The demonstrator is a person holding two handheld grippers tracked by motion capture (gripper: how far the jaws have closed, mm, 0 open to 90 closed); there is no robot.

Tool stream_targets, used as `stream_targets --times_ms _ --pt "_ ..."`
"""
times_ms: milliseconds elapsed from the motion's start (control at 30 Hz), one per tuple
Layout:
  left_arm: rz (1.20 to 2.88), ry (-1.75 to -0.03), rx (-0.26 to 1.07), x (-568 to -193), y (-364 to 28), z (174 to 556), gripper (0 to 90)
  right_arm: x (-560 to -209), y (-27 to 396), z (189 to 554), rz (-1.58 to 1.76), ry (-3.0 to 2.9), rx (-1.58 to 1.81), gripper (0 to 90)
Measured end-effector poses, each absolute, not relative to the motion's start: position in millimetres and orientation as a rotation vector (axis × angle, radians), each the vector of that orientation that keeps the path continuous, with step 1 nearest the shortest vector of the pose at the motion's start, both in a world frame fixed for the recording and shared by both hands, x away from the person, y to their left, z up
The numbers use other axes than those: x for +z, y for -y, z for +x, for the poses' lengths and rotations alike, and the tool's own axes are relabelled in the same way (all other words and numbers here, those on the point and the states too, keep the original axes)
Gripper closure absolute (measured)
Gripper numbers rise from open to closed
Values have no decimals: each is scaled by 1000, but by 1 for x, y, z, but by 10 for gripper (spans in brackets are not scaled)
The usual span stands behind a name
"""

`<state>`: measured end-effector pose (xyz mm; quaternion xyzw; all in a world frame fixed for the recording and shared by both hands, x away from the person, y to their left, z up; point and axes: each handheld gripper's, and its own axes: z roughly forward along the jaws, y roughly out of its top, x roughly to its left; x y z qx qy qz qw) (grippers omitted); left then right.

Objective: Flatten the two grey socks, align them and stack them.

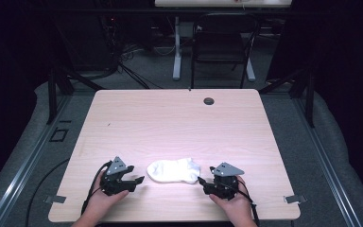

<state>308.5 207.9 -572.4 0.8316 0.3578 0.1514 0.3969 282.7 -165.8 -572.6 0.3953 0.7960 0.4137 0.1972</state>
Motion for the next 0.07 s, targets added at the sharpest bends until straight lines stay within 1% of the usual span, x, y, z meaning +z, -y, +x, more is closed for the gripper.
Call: stream_targets --times_ms 67 --pt "2100 -917 378 -573 -209 310 377 -574 164 282 1111 -2229 1154 382"
